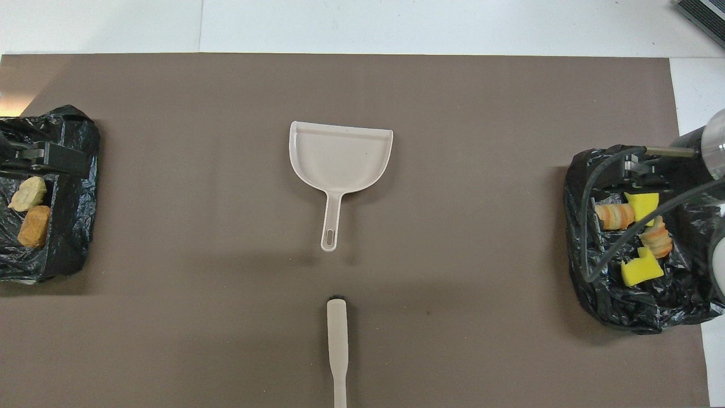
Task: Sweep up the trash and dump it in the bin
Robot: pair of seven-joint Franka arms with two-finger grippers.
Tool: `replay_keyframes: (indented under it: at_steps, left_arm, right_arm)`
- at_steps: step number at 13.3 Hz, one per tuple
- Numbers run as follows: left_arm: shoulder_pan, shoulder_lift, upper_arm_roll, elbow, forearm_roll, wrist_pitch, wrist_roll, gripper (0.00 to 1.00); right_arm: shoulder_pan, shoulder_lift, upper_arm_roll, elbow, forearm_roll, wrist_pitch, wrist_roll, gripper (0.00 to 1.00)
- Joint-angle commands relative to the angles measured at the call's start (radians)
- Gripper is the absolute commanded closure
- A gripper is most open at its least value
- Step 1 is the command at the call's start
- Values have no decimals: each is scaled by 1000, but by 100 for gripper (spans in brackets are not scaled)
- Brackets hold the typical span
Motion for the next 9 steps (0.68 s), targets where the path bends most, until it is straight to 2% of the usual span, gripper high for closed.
replay_keyframes:
  at_steps: [1, 6, 9]
  left_arm:
    - [9, -27, -4, -36, -15, -8, 19, 0]
    - [11, -27, -4, -34, -15, -9, 14, 0]
    - [9, -73, -4, -98, -11, -14, 23, 0]
  right_arm:
    - [-37, 6, -2, 12, 20, -17, -29, 0]
    - [-38, 6, 0, 12, 20, -17, -29, 0]
    - [-39, 6, -2, 12, 20, -17, -29, 0]
